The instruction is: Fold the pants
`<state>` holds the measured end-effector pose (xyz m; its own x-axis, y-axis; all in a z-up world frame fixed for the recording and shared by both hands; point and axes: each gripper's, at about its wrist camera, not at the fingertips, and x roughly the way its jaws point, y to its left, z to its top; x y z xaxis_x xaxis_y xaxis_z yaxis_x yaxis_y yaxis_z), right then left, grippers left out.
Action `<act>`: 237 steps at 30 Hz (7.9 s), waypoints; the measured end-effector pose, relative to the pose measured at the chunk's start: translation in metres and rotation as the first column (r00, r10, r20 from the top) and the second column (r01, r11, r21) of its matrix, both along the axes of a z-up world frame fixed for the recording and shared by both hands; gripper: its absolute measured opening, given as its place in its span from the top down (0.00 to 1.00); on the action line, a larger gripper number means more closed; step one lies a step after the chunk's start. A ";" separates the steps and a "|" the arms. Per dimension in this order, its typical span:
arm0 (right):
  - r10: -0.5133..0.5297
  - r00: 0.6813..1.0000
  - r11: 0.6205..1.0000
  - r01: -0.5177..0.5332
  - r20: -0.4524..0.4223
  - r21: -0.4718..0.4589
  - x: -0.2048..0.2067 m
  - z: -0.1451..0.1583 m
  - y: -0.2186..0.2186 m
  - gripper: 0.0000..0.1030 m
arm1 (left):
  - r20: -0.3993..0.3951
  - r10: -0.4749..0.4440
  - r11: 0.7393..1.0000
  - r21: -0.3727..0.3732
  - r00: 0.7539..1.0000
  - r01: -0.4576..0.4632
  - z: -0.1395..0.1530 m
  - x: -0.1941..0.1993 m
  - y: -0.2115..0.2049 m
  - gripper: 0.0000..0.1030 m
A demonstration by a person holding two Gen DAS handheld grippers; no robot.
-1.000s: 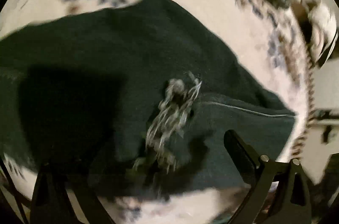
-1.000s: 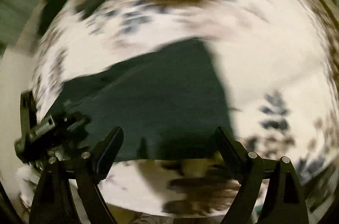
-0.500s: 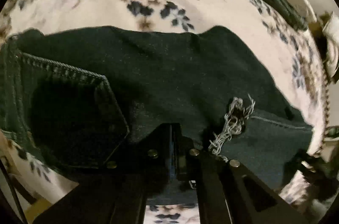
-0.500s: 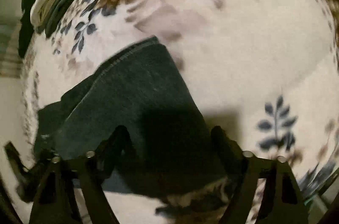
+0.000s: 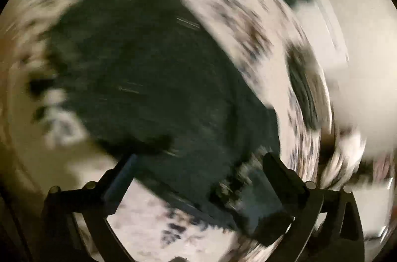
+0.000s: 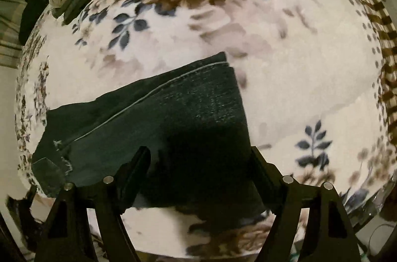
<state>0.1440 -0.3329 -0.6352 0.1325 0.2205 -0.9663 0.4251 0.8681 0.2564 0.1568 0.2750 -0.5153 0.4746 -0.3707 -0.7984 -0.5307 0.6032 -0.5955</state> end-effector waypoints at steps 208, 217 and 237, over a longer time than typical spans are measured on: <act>-0.074 0.963 0.997 0.072 0.259 0.016 0.437 0.121 -0.031 0.00 | -0.045 -0.586 0.721 0.425 0.809 0.546 0.075 0.433 -0.269 0.19; 0.116 0.954 0.945 -0.020 0.278 -0.327 0.396 0.196 0.004 0.00 | -0.113 -0.540 0.621 0.616 0.834 0.485 0.134 0.382 -0.292 0.06; 0.184 0.885 0.905 0.018 0.428 -0.426 0.188 0.465 0.070 0.00 | 0.016 -0.610 0.554 0.724 0.792 0.412 0.342 0.212 -0.306 0.06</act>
<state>0.3316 -0.2627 -0.1705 0.5714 -0.1479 -0.8072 0.2726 0.9620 0.0167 0.3692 -0.0309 -0.1738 0.5827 -0.0421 -0.8116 0.0958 0.9953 0.0172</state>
